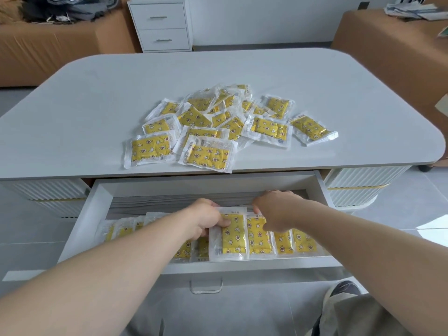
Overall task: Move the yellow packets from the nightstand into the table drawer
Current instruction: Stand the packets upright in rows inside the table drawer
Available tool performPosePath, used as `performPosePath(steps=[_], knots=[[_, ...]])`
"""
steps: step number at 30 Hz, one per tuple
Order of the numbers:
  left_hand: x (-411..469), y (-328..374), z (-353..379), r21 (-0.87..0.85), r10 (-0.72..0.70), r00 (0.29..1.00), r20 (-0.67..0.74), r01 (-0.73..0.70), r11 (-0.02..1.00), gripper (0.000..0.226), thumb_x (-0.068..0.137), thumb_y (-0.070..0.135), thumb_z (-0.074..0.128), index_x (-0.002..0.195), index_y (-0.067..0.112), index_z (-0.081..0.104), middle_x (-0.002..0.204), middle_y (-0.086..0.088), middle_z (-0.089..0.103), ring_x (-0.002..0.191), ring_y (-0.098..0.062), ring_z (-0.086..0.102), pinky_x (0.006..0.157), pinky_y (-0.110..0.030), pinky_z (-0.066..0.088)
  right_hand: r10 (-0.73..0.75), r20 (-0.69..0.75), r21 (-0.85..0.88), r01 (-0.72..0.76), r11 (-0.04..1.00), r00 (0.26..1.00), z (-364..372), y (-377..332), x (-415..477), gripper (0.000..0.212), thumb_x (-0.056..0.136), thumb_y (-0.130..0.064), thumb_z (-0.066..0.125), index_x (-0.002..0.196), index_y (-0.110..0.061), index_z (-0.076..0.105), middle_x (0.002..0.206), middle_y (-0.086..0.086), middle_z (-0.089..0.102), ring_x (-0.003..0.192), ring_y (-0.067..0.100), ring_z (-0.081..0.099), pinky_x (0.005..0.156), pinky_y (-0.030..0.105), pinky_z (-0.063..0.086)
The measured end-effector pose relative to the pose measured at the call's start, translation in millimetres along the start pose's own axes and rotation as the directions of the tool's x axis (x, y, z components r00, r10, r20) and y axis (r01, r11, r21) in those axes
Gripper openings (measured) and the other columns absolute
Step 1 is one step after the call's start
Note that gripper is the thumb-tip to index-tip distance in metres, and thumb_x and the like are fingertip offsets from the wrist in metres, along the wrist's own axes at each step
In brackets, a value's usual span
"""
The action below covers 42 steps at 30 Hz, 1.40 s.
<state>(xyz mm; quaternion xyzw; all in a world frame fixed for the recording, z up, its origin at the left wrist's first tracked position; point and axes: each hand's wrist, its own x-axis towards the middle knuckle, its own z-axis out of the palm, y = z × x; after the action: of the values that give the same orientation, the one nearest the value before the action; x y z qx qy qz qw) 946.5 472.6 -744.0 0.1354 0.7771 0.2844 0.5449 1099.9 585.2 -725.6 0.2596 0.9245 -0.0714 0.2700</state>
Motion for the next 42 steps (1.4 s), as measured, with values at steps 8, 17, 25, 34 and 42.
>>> performPosePath(steps=[8,17,25,34,42], knots=[[4,-3,14,0.679,0.362,0.924,-0.121,-0.189,0.709,0.042,0.080,0.034,0.083,0.110,0.026,0.055,0.110,0.007,0.060,0.098,-0.015,0.056,0.076,-0.030,0.047,-0.043,0.016,-0.024,0.044,0.999,0.999,-4,0,-5,0.031,0.095,-0.016,0.059,0.125,-0.020,0.057,0.119,0.001,0.062,0.105,0.023,0.060,0.079,0.034,0.046],[-16,7,21,0.952,0.570,0.821,-0.031,-0.151,0.268,0.052,0.085,0.048,0.068,0.123,0.019,0.049,0.121,-0.003,0.050,0.104,-0.025,0.057,0.075,-0.033,0.047,-0.054,-0.024,0.064,0.056,0.996,0.998,-35,0,-24,0.040,0.097,-0.032,0.061,0.136,-0.024,0.053,0.129,0.000,0.056,0.113,0.023,0.058,0.089,0.035,0.050],[-62,54,-1,0.863,0.647,0.762,0.031,-0.347,0.367,0.026,0.091,0.047,0.065,0.090,0.021,0.065,0.086,0.003,0.067,0.081,-0.019,0.066,0.074,-0.036,0.057,0.002,-0.269,0.257,0.070,0.964,0.963,-83,13,-39,0.025,0.094,-0.045,0.061,0.098,-0.022,0.071,0.098,-0.008,0.067,0.095,0.015,0.062,0.087,0.034,0.053],[-65,75,-36,0.815,0.863,0.501,-0.064,-0.473,0.335,0.009,0.095,0.028,0.062,0.103,0.025,0.066,0.104,0.008,0.065,0.092,-0.015,0.061,0.078,-0.036,0.054,0.343,-0.568,0.414,-0.100,0.905,0.748,-85,31,-1,0.042,0.098,-0.043,0.055,0.133,-0.020,0.053,0.135,0.006,0.052,0.130,0.029,0.044,0.099,0.043,0.043],[-45,66,-49,0.922,0.809,0.587,-0.033,-0.295,0.251,0.049,0.104,0.032,0.047,0.151,0.020,0.040,0.155,0.002,0.041,0.142,-0.021,0.038,0.112,-0.042,0.038,0.319,-0.501,0.293,-0.189,0.937,0.805,-78,33,17,0.062,0.098,-0.057,0.046,0.147,-0.019,0.038,0.145,0.010,0.047,0.139,0.030,0.038,0.112,0.048,0.028]])
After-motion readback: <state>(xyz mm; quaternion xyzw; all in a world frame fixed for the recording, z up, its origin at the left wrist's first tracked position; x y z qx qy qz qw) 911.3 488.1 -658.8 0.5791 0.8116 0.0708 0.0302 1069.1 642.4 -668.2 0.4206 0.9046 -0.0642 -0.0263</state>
